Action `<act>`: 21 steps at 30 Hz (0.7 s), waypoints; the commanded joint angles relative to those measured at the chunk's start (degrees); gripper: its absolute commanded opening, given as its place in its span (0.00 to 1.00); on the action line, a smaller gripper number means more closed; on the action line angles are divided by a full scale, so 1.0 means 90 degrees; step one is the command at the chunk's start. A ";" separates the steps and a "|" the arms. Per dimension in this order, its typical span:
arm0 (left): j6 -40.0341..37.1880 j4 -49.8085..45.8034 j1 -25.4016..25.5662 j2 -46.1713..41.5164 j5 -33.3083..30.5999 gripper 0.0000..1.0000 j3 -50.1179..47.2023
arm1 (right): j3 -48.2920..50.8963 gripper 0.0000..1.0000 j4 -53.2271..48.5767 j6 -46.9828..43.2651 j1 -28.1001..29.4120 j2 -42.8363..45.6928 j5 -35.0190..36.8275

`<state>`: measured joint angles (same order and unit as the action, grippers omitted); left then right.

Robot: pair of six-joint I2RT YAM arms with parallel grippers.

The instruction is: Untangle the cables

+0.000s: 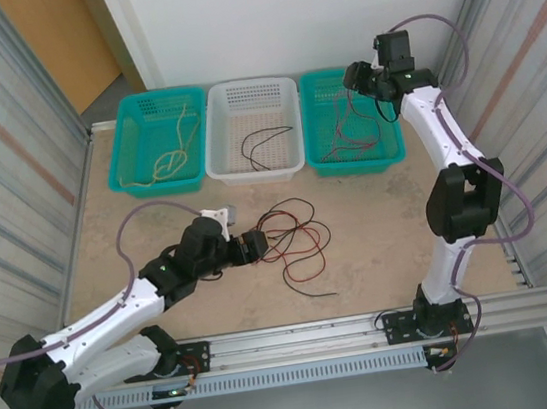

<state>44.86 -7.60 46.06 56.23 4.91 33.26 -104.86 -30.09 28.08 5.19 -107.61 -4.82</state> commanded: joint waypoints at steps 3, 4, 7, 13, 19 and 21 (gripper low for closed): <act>-0.0150 -0.0280 -0.0047 -0.0193 0.0178 0.71 0.0294 | -0.0155 0.67 -0.0814 -0.0131 0.0002 0.0180 0.0419; -0.0146 -0.0264 -0.0049 -0.0193 0.0212 0.71 0.0309 | -0.0074 0.66 -0.0874 -0.0122 0.0023 0.0347 0.0464; -0.0117 -0.0203 -0.0049 -0.0032 0.0290 0.69 0.0328 | 0.0601 0.65 -0.0649 -0.0131 0.0259 0.1147 0.0498; 0.0180 0.0300 0.0016 0.0781 0.0665 0.60 0.0299 | 0.2537 0.66 -0.0306 -0.0053 0.1282 0.2914 0.0710; 0.0157 0.0175 0.0234 0.1427 0.0575 0.57 0.0550 | 0.4609 0.67 -0.0201 0.0129 0.2509 0.4027 0.0542; 0.0143 -0.0021 0.0233 0.1539 0.0385 0.56 0.0635 | 0.5239 0.67 -0.0211 0.0352 0.2862 0.4213 0.0602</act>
<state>45.98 -6.48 48.10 69.43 9.43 36.47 -63.57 -30.79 28.47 28.36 -70.35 -0.03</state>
